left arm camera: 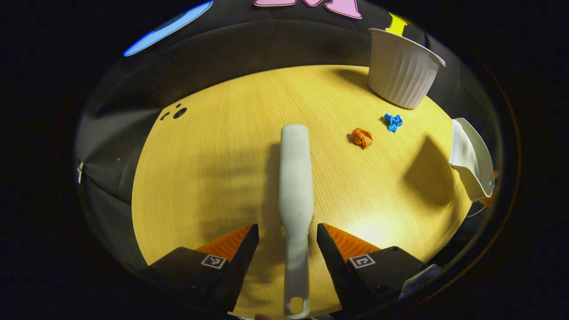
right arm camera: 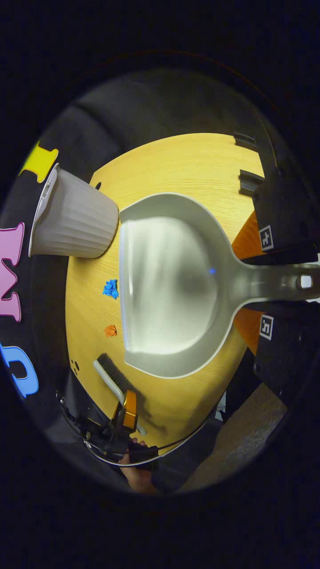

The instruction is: Pick up the small broom and dustpan from the desktop, sweep the trash into the dustpan with the broom, and then empty the trash into the garbage bin.

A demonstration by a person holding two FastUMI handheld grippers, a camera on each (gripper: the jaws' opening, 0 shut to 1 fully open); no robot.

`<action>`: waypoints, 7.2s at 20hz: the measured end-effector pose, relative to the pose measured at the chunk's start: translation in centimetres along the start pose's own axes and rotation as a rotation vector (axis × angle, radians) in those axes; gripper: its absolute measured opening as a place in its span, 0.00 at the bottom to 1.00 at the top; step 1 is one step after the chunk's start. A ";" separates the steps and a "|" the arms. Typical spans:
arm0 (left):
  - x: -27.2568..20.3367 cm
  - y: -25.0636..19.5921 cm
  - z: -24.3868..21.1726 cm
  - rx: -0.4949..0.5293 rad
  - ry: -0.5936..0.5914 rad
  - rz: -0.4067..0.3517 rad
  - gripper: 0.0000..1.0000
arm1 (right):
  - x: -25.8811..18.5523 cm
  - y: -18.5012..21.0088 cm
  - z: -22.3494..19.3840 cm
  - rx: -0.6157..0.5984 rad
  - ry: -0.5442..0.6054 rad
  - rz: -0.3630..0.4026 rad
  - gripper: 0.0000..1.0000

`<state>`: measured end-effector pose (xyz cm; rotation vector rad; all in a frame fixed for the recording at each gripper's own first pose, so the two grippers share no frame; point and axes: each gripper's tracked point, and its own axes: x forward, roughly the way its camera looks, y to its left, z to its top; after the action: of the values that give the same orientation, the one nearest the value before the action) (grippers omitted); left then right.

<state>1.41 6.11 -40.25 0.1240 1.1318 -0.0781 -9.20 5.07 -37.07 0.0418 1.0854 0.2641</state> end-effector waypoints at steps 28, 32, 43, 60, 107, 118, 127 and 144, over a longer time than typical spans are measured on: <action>4.0 -6.7 13.0 0.195 -0.112 -0.143 0.25 | 3.7 0.2 1.2 -0.196 0.256 0.039 0.35; 6.6 -9.0 12.8 0.283 -0.031 -0.183 0.25 | 5.5 -0.1 1.9 -0.205 0.280 0.070 0.37; 4.0 -18.8 10.7 0.437 0.071 -0.485 0.24 | 7.2 -1.6 2.4 -0.249 0.260 0.131 0.37; -5.6 -14.6 11.8 0.182 -0.093 -0.334 0.24 | 6.0 -1.4 2.3 -0.037 0.046 0.041 0.39; -9.4 0.0 -1.0 -0.189 -0.147 -0.262 0.23 | -10.1 -24.5 34.1 -0.504 0.416 -0.537 0.37; -9.6 -0.1 -0.4 -0.194 -0.158 -0.228 0.24 | -10.4 -23.8 33.5 -0.302 0.177 -0.459 0.37; -10.9 0.1 1.6 -0.130 -0.187 -0.175 0.24 | -12.1 -21.4 31.8 -0.028 -0.182 -0.303 0.37; -10.0 0.8 0.9 -0.097 -0.124 -0.090 0.24 | -0.5 -0.1 13.6 0.010 -0.014 0.050 0.37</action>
<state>-1.92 6.78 -30.80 -0.0182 1.0147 -0.1090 2.52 6.17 -30.29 0.0796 1.0725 0.3035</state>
